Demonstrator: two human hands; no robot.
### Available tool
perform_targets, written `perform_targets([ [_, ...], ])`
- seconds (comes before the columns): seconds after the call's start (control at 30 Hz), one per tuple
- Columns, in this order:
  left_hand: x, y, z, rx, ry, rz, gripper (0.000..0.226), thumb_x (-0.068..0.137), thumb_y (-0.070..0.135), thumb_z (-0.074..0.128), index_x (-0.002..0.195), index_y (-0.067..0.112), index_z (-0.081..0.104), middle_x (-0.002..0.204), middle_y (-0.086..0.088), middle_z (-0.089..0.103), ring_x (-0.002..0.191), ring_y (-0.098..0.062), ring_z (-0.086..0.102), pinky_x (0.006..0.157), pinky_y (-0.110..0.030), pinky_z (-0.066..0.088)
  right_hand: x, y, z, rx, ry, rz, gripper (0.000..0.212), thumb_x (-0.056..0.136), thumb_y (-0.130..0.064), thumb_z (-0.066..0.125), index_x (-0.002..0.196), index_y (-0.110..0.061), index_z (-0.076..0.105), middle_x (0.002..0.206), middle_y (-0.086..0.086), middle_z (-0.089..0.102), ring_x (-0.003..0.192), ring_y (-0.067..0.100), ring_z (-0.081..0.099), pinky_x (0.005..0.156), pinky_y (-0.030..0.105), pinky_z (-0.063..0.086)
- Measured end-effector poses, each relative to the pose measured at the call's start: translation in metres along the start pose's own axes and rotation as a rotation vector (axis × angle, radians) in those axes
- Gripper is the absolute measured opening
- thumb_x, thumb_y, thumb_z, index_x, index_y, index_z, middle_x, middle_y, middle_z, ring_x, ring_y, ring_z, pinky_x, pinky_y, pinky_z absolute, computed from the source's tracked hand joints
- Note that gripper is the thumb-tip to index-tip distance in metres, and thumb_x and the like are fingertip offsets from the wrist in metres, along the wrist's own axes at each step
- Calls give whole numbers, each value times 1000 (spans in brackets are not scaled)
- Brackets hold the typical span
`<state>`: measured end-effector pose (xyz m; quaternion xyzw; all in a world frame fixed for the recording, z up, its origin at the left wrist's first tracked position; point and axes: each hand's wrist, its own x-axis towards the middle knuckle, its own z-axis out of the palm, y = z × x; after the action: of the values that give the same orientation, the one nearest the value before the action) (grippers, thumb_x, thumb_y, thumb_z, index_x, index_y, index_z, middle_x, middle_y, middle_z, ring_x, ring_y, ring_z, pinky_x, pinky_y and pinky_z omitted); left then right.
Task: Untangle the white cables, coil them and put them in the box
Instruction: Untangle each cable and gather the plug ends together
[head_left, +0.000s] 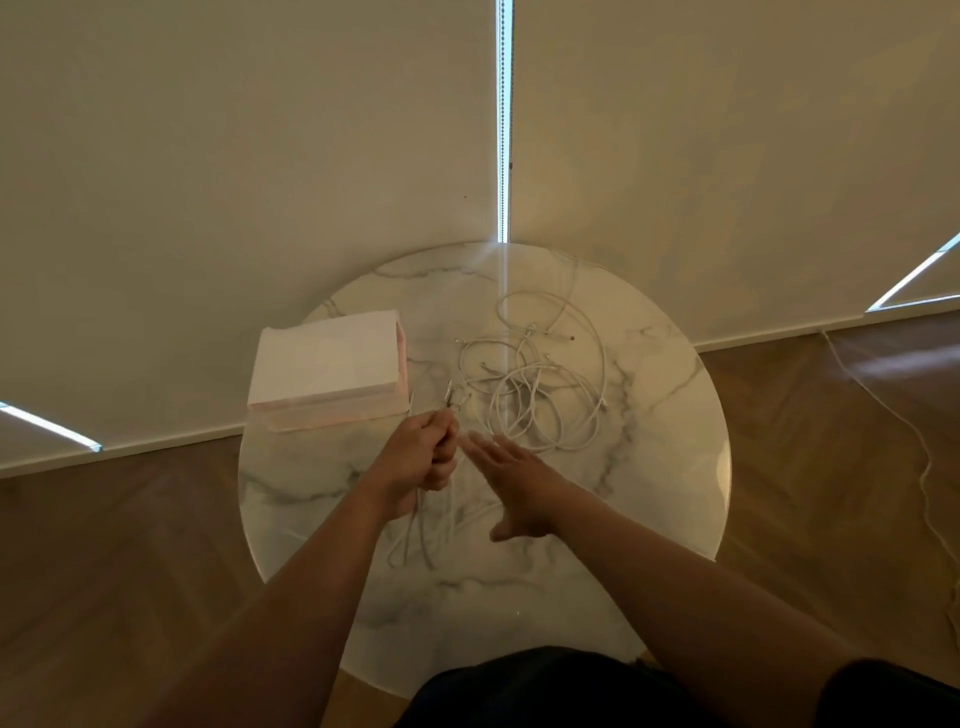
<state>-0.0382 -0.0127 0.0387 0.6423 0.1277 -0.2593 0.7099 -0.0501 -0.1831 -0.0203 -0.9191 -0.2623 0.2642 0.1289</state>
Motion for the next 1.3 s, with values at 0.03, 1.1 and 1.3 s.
perform_targets([
  [0.03,-2,6,-1,-105,-31,-7,34,105,29,35,76,16,44,54,3,25,39,-8,18,39,-16,18,2,-4,-1,-45,-24,-17,129,71,-38,83,153,-27,-16,164,0,-13,150,31,-6,122,46,10],
  [1.1,20,0,-96,-293,406,72,37,107,26,28,73,18,39,45,8,27,32,-5,19,37,-15,14,-49,52,-1,141,-707,514,51,94,-45,58,70,0,61,62,11,65,55,24,64,78,41,58],
  [1.3,19,-9,-92,-215,437,74,38,108,27,29,73,17,40,42,8,28,31,-5,19,39,-12,14,-45,38,-7,-273,-656,273,28,87,-32,69,95,-6,75,91,4,72,94,23,65,95,36,50],
])
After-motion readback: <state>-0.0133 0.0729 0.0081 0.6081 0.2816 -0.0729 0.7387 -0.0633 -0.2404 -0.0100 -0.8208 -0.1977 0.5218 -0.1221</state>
